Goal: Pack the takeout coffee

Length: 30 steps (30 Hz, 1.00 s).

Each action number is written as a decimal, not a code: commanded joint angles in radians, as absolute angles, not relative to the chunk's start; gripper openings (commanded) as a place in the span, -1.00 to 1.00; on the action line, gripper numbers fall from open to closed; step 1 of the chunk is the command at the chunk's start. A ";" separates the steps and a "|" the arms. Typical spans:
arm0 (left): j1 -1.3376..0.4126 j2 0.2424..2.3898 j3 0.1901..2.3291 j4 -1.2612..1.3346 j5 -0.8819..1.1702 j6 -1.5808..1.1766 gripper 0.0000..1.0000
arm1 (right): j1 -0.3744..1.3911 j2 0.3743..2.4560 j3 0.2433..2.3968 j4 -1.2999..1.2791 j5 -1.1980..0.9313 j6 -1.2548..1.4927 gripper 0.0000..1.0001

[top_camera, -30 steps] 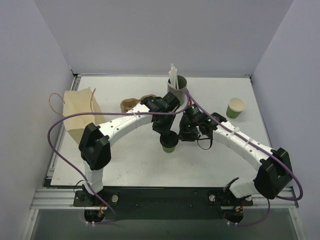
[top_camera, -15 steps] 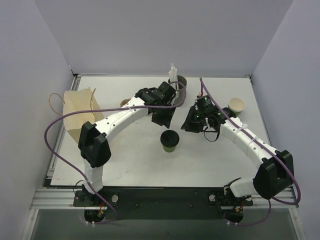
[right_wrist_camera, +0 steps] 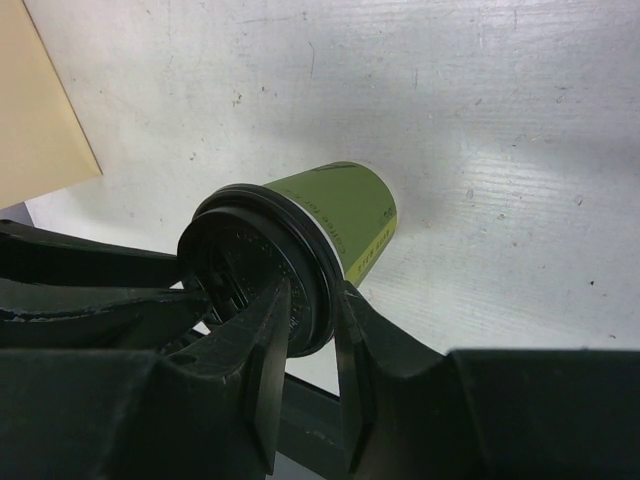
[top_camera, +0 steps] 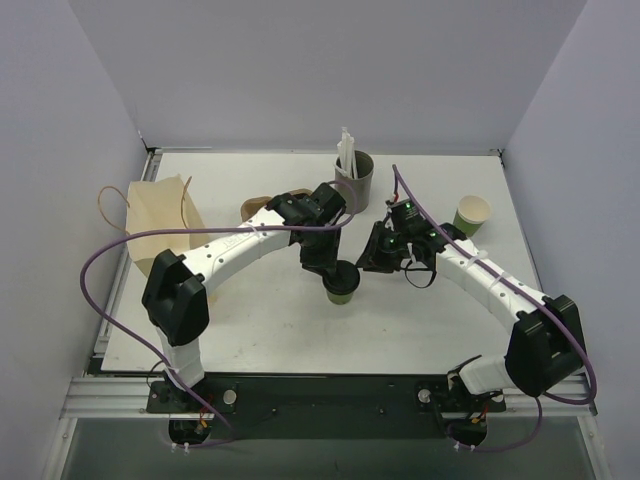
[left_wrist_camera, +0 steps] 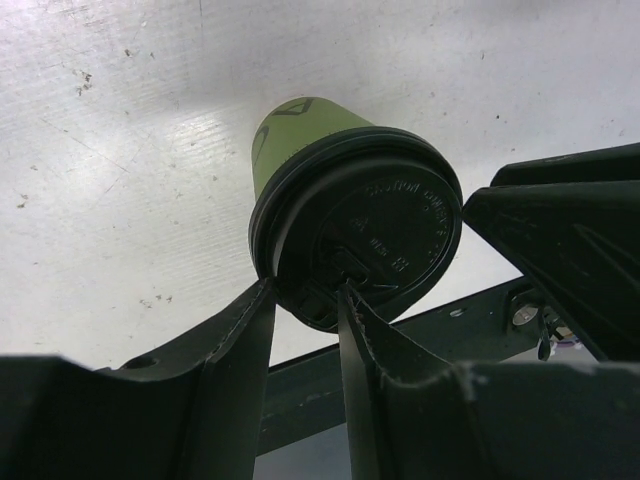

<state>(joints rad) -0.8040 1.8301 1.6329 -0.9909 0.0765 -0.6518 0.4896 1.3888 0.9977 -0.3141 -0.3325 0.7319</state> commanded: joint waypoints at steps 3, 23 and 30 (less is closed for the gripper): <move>-0.807 1.790 1.617 -0.942 0.046 -0.687 -0.17 | 0.482 1.401 0.976 -0.288 -0.351 0.732 -0.60; -0.808 1.905 1.775 -1.035 -0.040 -0.537 -0.34 | 0.485 1.371 0.911 -0.264 -0.347 0.759 -0.68; -0.810 1.914 1.766 -1.037 -0.041 -0.525 -0.35 | 0.488 1.345 0.884 -0.247 -0.347 0.778 -0.68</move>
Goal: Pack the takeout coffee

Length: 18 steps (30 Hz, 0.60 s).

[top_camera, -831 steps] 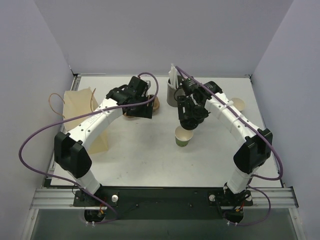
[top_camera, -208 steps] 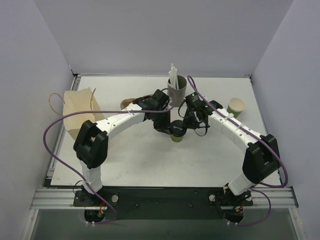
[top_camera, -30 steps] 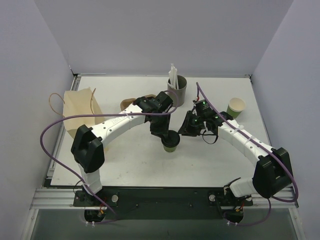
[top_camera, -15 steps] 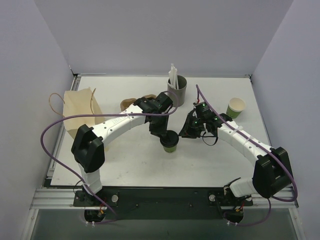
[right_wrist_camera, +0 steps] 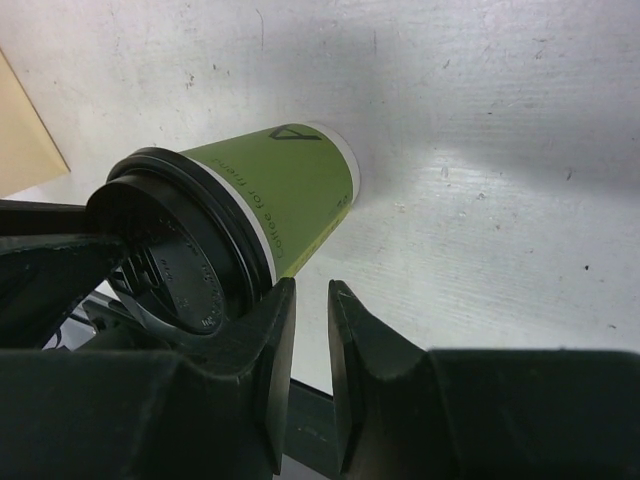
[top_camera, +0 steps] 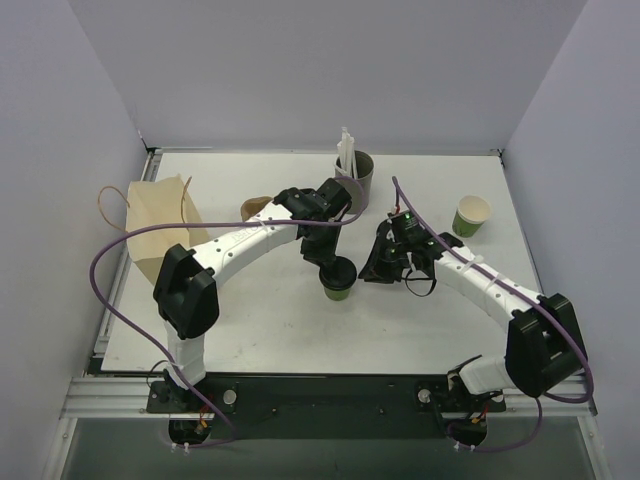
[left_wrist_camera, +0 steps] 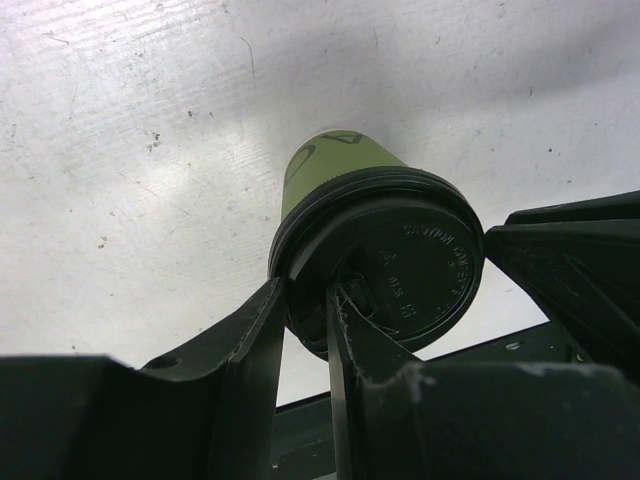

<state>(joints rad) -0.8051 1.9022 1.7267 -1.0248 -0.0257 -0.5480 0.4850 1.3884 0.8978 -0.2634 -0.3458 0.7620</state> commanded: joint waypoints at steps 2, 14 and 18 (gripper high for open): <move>-0.808 1.913 1.763 -1.035 -0.043 -0.525 -0.35 | 0.485 1.324 0.885 -0.258 -0.322 0.778 -0.67; -0.811 1.919 1.787 -1.043 -0.046 -0.500 -0.37 | 0.488 1.336 0.922 -0.238 -0.330 0.784 -0.67; -0.813 1.922 1.786 -1.042 -0.041 -0.497 -0.37 | 0.494 1.356 0.919 -0.222 -0.334 0.787 -0.67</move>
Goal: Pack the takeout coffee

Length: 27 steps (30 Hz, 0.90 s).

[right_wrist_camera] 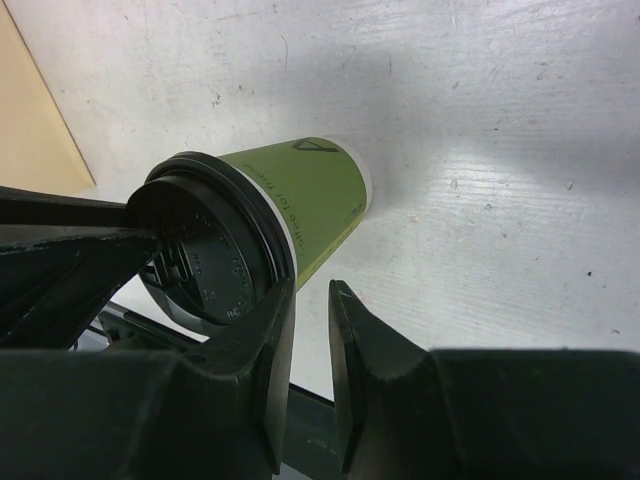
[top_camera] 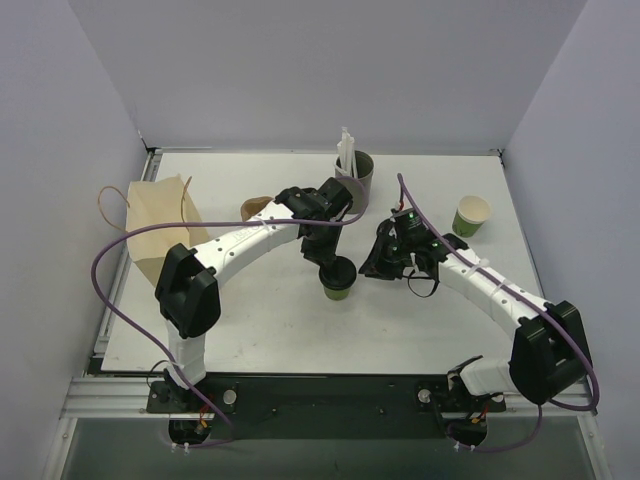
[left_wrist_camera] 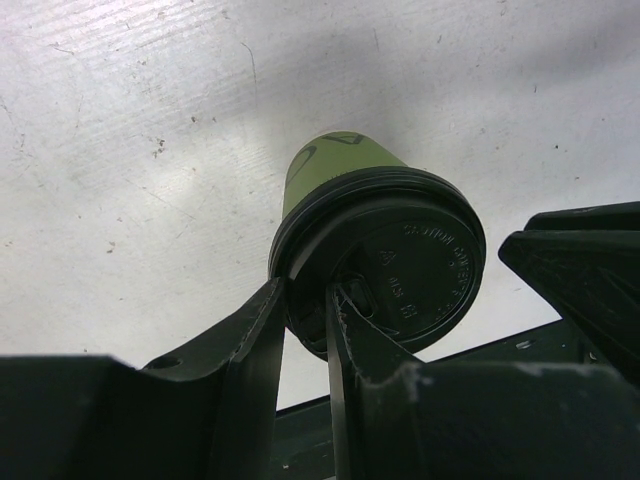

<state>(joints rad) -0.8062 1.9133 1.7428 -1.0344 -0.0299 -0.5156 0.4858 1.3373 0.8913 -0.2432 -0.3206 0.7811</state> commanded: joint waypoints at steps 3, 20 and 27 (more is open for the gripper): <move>-0.813 1.925 1.783 -1.042 -0.043 -0.497 -0.37 | 0.499 1.358 0.917 -0.213 -0.336 0.787 -0.67; -0.816 1.937 1.786 -1.034 -0.035 -0.480 -0.38 | 0.523 1.433 0.946 -0.230 -0.361 0.776 -0.68; -0.816 1.947 1.767 -1.031 -0.032 -0.482 -0.37 | 0.564 1.491 0.991 -0.396 -0.269 0.759 -0.74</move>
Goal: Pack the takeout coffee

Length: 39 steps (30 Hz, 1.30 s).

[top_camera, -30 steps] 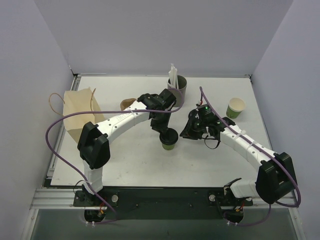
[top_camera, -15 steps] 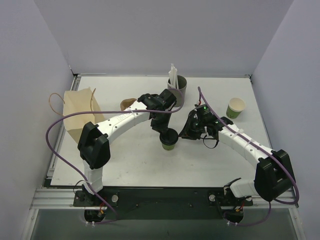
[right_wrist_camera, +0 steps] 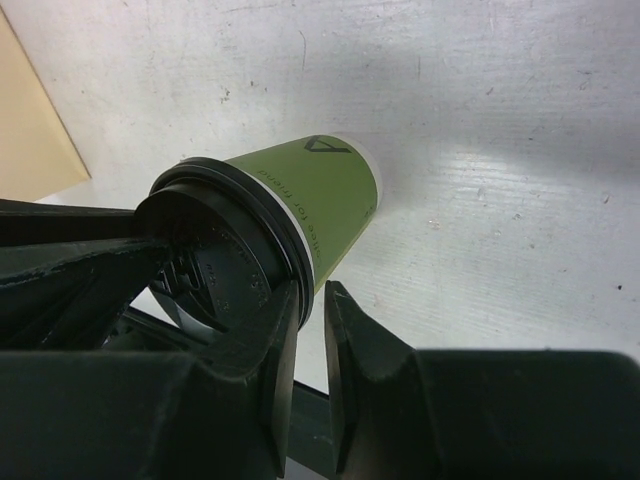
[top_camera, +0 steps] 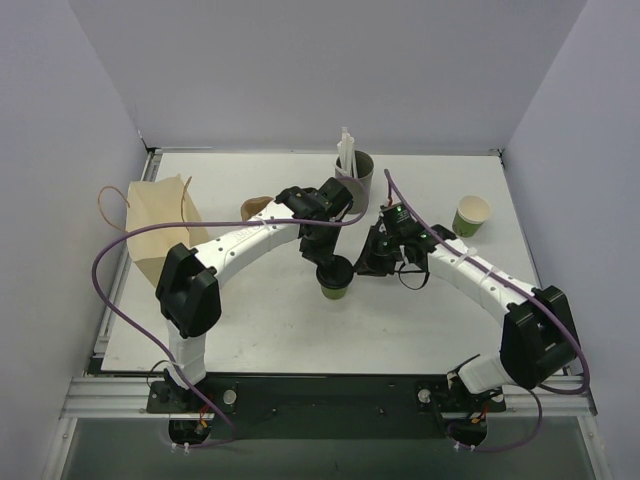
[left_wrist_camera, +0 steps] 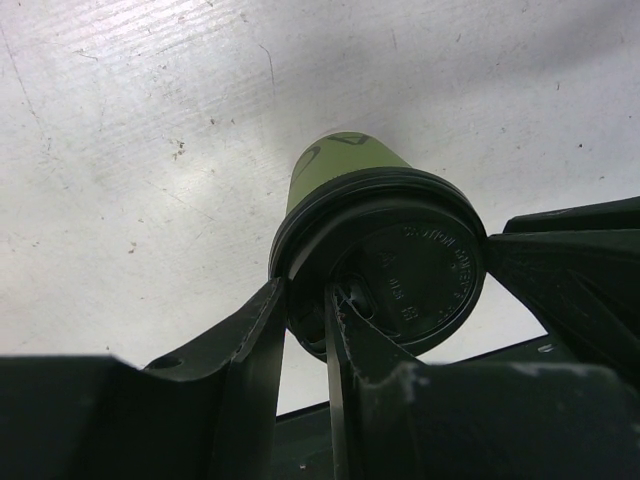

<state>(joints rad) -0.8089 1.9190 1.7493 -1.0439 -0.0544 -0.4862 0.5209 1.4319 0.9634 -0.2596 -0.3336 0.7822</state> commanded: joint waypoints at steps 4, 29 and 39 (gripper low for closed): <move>-0.816 1.948 1.741 -1.020 -0.031 -0.486 -0.38 | 0.598 1.532 0.968 -0.482 -0.226 0.759 -0.81; -0.796 1.902 1.704 -0.972 -0.018 -0.483 -0.35 | 0.634 1.531 0.991 -0.411 -0.238 0.765 -0.72; -0.746 1.890 1.805 -0.986 0.055 -0.446 -0.22 | 0.583 1.520 1.206 -0.508 -0.173 0.749 -0.67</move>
<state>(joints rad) -0.7616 1.8885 1.7370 -1.0279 -0.0284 -0.4622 0.5983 1.5261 1.1362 -0.4240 -0.2218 0.7738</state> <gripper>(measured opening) 0.374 0.163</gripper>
